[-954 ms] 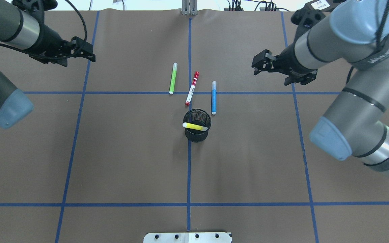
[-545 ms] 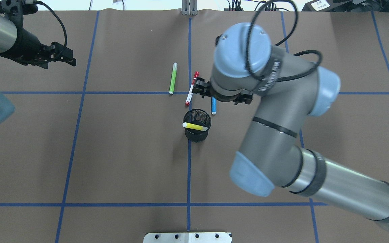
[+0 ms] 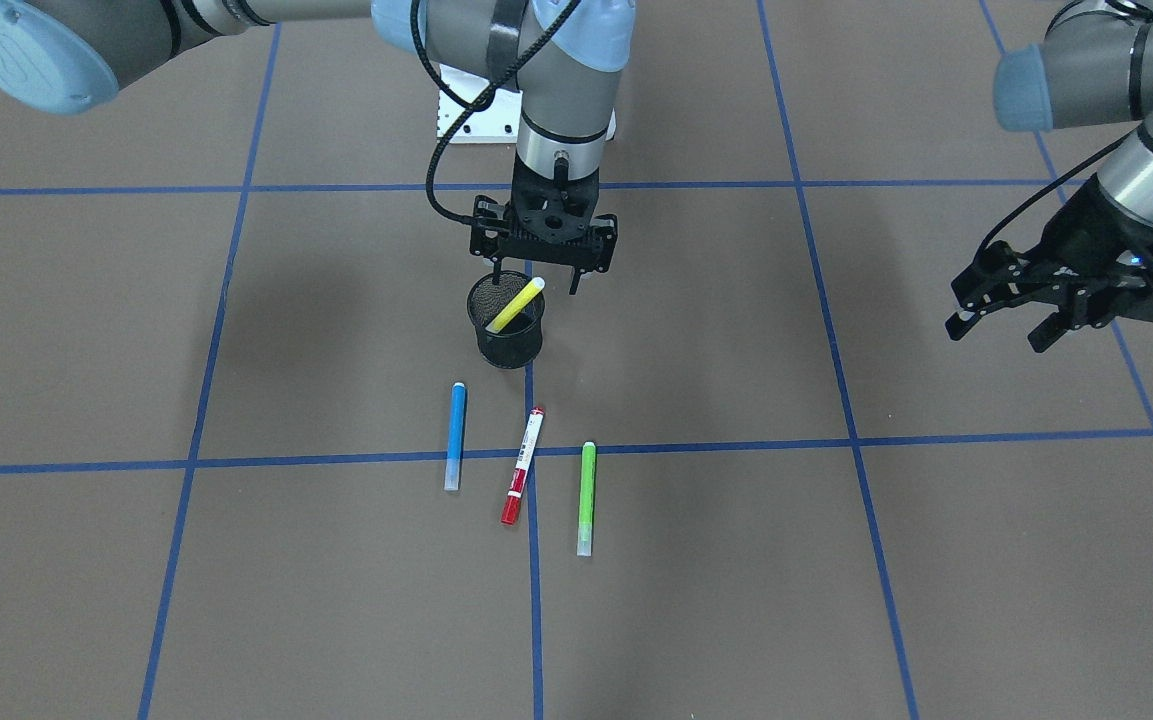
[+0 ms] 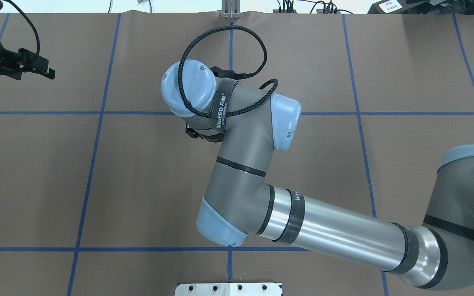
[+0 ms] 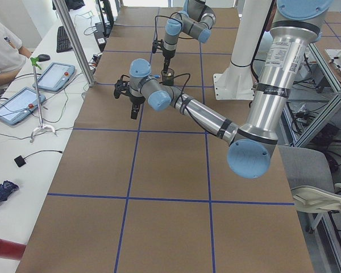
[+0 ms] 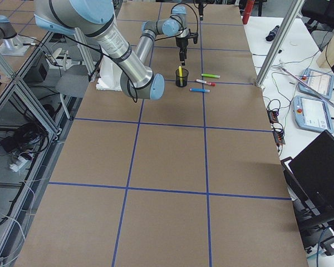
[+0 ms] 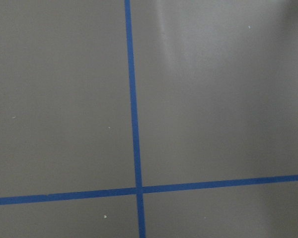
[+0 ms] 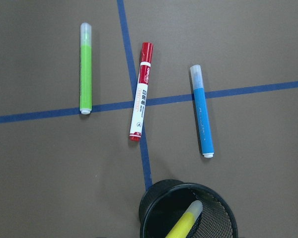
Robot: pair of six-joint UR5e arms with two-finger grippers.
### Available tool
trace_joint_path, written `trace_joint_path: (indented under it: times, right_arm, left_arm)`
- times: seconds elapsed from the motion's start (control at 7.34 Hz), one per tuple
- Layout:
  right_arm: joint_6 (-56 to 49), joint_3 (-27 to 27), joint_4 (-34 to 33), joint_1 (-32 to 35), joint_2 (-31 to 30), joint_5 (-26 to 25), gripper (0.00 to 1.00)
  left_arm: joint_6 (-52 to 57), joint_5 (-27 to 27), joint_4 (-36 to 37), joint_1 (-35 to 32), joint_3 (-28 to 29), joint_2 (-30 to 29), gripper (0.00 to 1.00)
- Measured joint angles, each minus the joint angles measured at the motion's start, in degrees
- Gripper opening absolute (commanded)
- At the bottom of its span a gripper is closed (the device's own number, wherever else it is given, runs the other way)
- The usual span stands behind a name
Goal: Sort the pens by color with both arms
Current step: 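Lower the right gripper into the cup and grasp the yellow highlighter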
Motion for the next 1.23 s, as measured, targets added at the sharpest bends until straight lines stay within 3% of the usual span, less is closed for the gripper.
trace_joint_path:
  times: [0.54,0.82,1.23]
  right_arm:
    - [-5.6,-2.2,0.0,-1.5,0.4,0.0,0.49]
    - [-6.4,-2.3,-0.1,-1.5,0.2,0.0,0.47]
    - [-7.1,-2.3,-0.2,-1.6,0.3,0.0,0.31]
  left_arm:
    - [0.8,-1.0,0.0,-1.0,0.0,0.3,0.99]
    - [0.8,-1.0,0.0,-1.0,0.0,0.3,0.99]
    - [0.8,-1.0,0.0,-1.3,0.0,0.4,0.99]
